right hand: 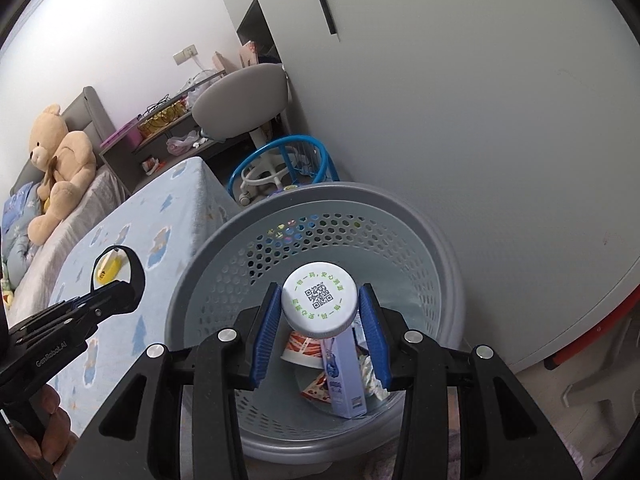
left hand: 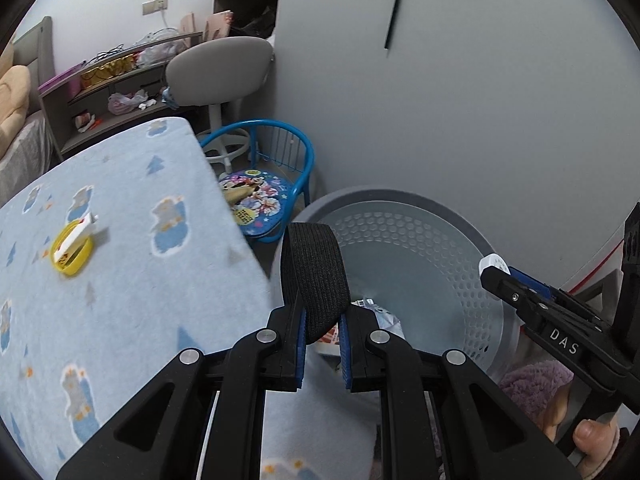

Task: Collect trash
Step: 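Carry band and lid over the grey basket and open both grippers, then withdraw both open grippers from the basket back over the table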

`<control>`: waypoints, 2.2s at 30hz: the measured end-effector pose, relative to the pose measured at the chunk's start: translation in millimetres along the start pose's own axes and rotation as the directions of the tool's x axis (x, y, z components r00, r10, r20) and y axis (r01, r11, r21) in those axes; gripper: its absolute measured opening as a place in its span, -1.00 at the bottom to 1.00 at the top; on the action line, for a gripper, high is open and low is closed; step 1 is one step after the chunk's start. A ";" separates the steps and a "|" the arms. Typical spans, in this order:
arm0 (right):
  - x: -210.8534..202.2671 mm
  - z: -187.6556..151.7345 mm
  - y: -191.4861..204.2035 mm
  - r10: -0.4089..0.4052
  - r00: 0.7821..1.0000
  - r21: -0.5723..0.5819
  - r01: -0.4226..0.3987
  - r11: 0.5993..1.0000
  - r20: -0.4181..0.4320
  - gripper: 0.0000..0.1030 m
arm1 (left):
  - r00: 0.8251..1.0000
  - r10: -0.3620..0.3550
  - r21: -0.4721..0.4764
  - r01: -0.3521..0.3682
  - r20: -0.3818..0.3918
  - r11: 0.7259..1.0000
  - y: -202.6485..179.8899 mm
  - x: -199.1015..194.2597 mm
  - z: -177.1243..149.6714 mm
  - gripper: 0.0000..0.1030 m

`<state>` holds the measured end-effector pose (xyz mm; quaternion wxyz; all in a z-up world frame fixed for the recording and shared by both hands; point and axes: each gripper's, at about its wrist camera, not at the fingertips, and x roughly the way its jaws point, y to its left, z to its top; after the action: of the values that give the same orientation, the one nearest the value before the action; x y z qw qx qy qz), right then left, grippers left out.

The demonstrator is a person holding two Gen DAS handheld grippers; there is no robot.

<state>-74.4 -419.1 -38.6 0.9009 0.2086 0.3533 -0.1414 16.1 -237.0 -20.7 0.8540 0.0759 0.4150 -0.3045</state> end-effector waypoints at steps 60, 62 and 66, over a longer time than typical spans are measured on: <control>13.4 -5.5 -7.5 0.006 1.000 0.031 -0.005 0.999 -0.025 0.37 | 0.999 0.033 -0.036 -0.033 0.007 0.999 9.5 5.6 1.3 0.11; 13.2 -6.3 -0.3 0.005 1.000 0.017 -0.004 1.000 -0.027 0.37 | 0.999 0.049 -0.053 -0.048 0.017 0.997 22.1 -1.4 -1.4 0.11; 10.9 -9.4 22.4 0.035 0.999 -0.008 -0.036 0.999 -0.029 0.37 | 0.996 0.084 -0.090 -0.081 0.033 0.993 47.9 -16.2 -7.9 0.11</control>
<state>-63.1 -396.3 -46.2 0.8990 0.2129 0.3631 -0.1209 31.2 -188.1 -19.5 0.8758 0.0495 0.4091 -0.2515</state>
